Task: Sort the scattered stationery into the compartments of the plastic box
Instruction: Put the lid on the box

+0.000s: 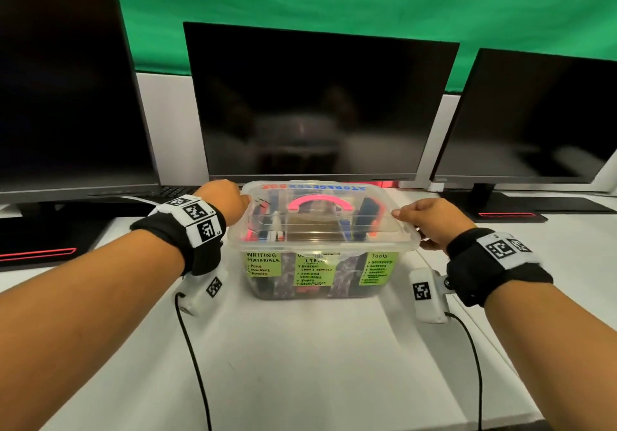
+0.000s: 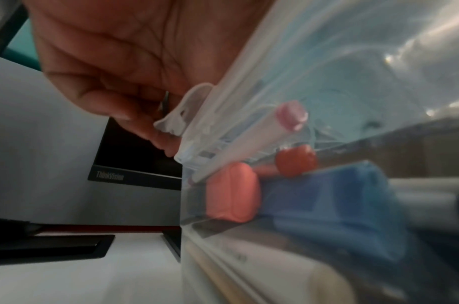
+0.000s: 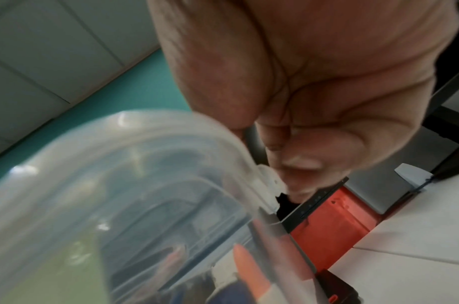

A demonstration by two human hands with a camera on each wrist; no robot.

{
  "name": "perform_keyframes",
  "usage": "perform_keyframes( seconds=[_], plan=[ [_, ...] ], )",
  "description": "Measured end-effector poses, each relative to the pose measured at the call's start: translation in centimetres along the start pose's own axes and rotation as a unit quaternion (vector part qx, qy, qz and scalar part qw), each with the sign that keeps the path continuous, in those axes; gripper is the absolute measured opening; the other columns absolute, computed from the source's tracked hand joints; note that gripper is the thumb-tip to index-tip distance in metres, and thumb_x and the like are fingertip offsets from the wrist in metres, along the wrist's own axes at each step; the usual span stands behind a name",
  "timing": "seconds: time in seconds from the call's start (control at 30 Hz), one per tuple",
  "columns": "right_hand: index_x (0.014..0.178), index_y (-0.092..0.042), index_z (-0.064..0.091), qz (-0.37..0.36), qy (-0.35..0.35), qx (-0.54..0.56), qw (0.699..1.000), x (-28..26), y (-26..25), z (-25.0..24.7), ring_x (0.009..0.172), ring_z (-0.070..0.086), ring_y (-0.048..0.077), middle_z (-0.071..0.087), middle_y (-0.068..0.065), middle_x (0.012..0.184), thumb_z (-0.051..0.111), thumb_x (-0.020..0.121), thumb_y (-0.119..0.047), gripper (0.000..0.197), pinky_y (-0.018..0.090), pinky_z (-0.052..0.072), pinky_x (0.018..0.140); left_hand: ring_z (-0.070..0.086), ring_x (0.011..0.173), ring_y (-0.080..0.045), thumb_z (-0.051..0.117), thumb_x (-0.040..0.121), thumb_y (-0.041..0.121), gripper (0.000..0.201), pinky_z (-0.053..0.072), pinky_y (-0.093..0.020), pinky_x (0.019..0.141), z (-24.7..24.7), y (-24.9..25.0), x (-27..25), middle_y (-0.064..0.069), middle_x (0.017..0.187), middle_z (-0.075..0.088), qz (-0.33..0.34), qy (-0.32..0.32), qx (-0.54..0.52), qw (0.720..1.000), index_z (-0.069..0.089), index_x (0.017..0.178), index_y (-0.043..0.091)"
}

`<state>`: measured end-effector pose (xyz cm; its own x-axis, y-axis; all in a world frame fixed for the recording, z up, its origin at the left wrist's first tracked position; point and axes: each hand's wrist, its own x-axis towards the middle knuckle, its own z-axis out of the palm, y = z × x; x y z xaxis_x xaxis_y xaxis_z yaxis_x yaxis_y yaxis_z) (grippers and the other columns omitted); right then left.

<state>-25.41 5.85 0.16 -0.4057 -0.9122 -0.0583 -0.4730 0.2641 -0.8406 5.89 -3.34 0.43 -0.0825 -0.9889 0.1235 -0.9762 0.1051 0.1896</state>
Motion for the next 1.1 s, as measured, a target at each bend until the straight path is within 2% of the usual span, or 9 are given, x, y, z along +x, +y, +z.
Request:
perform_keyframes(
  seconds=[0.1, 0.27, 0.33, 0.43, 0.6, 0.73, 0.83, 0.93, 1.1],
  plan=[
    [0.121, -0.007, 0.062, -0.020, 0.021, 0.006, 1.000, 0.2, -0.1, 0.5, 0.095, 0.061, 0.028, 0.065, 0.012, 0.111, 0.064, 0.089, -0.025, 0.037, 0.025, 0.048, 0.060, 0.058, 0.107, -0.032, 0.042, 0.097, 0.033, 0.039, 0.048, -0.036, 0.088, -0.1, 0.3, -0.5, -0.016, 0.122, 0.059, -0.007, 0.043, -0.007, 0.999, 0.058, 0.122, 0.008],
    [0.121, 0.001, 0.062, -0.066, 0.080, 0.007, 0.995, 0.4, 0.4, 1.3, 0.116, 0.057, 0.031, 0.064, 0.015, 0.122, 0.065, 0.088, -0.016, 0.037, 0.039, 0.043, 0.103, 0.060, 0.104, -0.030, 0.055, 0.093, 0.025, 0.029, 0.044, -0.032, 0.075, 0.0, 0.5, -1.1, -0.013, 0.115, 0.064, -0.004, 0.088, -0.076, 0.993, 0.056, 0.120, 0.013],
    [0.118, 0.001, 0.064, -0.066, 0.088, 0.018, 0.994, 0.3, 0.3, 1.2, 0.114, 0.059, 0.032, 0.065, 0.017, 0.120, 0.067, 0.087, -0.014, 0.035, 0.043, 0.044, 0.103, 0.060, 0.102, -0.029, 0.058, 0.092, 0.025, 0.028, 0.044, -0.032, 0.075, -0.1, 0.4, -1.2, -0.012, 0.115, 0.063, -0.006, 0.082, -0.115, 0.990, 0.056, 0.118, 0.014],
    [0.115, -0.004, 0.066, -0.080, 0.086, -0.014, 0.993, 0.0, 0.1, 1.0, 0.110, 0.060, 0.030, 0.065, 0.014, 0.118, 0.066, 0.088, -0.014, 0.029, 0.035, 0.047, 0.097, 0.059, 0.105, -0.029, 0.055, 0.093, 0.023, 0.027, 0.047, -0.033, 0.083, -0.4, 0.2, -1.6, -0.011, 0.120, 0.061, 0.003, 0.056, -0.118, 0.991, 0.055, 0.119, 0.016],
    [0.119, -0.011, 0.062, -0.117, 0.032, -0.201, 0.972, -1.7, -1.0, 1.1, 0.102, 0.062, 0.027, 0.066, 0.012, 0.113, 0.061, 0.090, -0.017, 0.030, 0.023, 0.042, 0.082, 0.052, 0.117, -0.029, 0.046, 0.095, 0.020, 0.032, 0.043, -0.034, 0.098, -1.7, -0.2, -4.2, -0.010, 0.130, 0.049, 0.073, 0.024, 0.027, 0.997, 0.052, 0.127, 0.020],
    [0.127, -0.016, 0.058, -0.190, 0.032, -0.322, 0.927, -3.8, -2.8, 2.0, 0.123, 0.050, 0.023, 0.052, 0.007, 0.135, 0.052, 0.095, -0.024, 0.033, 0.028, 0.039, 0.101, 0.048, 0.123, -0.017, 0.045, 0.096, 0.040, 0.036, 0.039, -0.033, 0.106, -3.2, 2.8, -7.0, 0.003, 0.132, 0.048, 0.241, 0.012, 0.006, 0.970, 0.054, 0.127, 0.027],
    [0.132, -0.019, 0.053, -0.326, -0.034, -0.334, 0.884, -6.5, -4.9, 3.2, 0.134, 0.036, 0.017, 0.043, 0.001, 0.143, 0.049, 0.095, -0.038, 0.042, 0.029, 0.027, 0.112, 0.051, 0.120, -0.017, 0.047, 0.093, 0.047, 0.044, 0.041, -0.033, 0.103, -4.0, 4.5, -6.8, 0.002, 0.133, 0.050, 0.245, -0.057, 0.049, 0.967, 0.051, 0.132, 0.026],
    [0.138, -0.024, 0.046, -0.354, -0.171, -0.335, 0.856, -8.9, -5.5, 4.9, 0.132, 0.035, 0.013, 0.049, -0.005, 0.139, 0.051, 0.087, -0.055, 0.060, 0.038, 0.027, 0.115, 0.049, 0.124, -0.019, 0.044, 0.095, 0.048, 0.049, 0.039, -0.031, 0.104, -5.1, 4.4, -6.2, 0.000, 0.140, 0.048, 0.244, -0.163, 0.142, 0.945, 0.043, 0.140, 0.026],
    [0.144, -0.033, 0.030, -0.364, -0.138, -0.398, 0.831, -9.5, -4.2, 6.6, 0.137, 0.033, 0.012, 0.038, -0.011, 0.148, 0.050, 0.078, -0.069, 0.077, 0.049, 0.025, 0.113, 0.048, 0.127, -0.017, 0.047, 0.092, 0.051, 0.056, 0.036, -0.028, 0.103, -8.9, 4.7, -5.2, 0.004, 0.141, 0.049, 0.221, -0.197, 0.258, 0.920, 0.039, 0.142, 0.027]
  ],
)
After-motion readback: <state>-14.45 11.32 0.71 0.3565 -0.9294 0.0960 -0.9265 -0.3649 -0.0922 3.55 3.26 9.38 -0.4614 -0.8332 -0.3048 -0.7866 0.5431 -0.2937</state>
